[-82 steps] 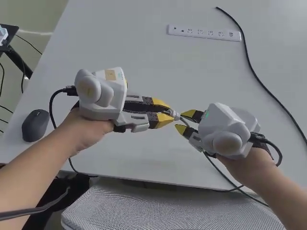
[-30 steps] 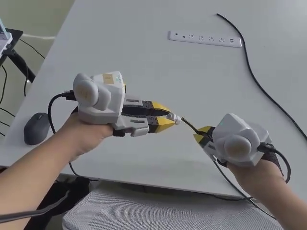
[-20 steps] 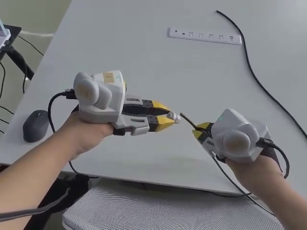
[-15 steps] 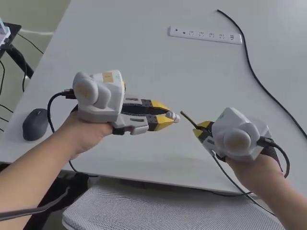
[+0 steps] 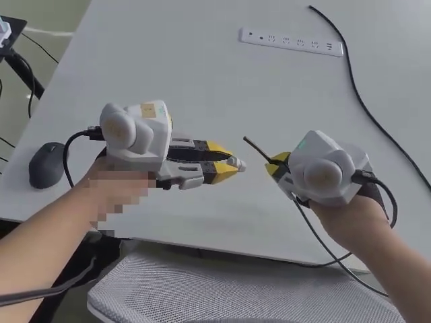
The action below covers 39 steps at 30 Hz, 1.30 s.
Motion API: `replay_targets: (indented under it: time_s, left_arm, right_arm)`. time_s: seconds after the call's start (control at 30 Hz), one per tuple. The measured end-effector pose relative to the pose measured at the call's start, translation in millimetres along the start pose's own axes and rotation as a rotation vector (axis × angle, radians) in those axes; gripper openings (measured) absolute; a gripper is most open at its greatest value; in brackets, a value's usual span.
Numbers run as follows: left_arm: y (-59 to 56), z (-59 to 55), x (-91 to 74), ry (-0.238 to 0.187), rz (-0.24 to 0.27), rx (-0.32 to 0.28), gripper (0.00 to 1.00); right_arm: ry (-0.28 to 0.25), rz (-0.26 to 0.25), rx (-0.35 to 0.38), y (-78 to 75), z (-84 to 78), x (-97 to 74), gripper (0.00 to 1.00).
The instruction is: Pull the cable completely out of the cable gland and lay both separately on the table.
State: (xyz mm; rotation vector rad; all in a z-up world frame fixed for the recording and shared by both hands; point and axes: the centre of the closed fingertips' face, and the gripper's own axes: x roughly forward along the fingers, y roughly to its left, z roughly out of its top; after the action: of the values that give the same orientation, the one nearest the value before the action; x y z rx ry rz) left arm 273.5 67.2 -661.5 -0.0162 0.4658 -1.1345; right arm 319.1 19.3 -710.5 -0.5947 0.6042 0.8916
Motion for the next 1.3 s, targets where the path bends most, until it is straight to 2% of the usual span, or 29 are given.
replay_targets:
  time_s: [0.23, 0.3, 0.33, 0.53, 0.7, 0.9, 1.3]
  left_arm:
    - [9.4, -8.9, -5.5, -0.002, 0.006, -0.013, 0.15]
    - [11.6, -12.7, -6.7, -0.001, 0.007, -0.001, 0.15]
    - [13.2, -16.3, -7.3, 0.008, 0.007, -0.007, 0.15]
    - [21.9, -27.6, -12.4, 0.005, 0.004, -0.02, 0.15]
    - [31.2, -38.1, -18.4, 0.006, 0.005, -0.031, 0.15]
    - [40.7, -51.9, -25.2, 0.003, 0.002, -0.044, 0.15]
    - [65.7, -75.0, -36.0, 0.003, 0.008, -0.091, 0.15]
  right_arm:
    - [0.007, -0.016, -0.02, -5.2, 18.6, 16.0, 0.0]
    - [0.013, -0.012, -0.031, -4.1, 23.2, 22.5, 0.0]
    - [0.018, -0.013, -0.04, -4.2, 24.8, 25.4, 0.0]
    - [0.021, -0.02, -0.06, -7.6, 42.3, 41.8, 0.0]
    - [0.023, -0.029, -0.07, -10.9, 59.4, 63.4, 0.0]
    - [0.046, -0.027, -0.1, -5.8, 72.0, 93.3, 0.0]
    - [0.081, 0.048, -0.207, 15.7, 97.4, 147.8, 0.0]
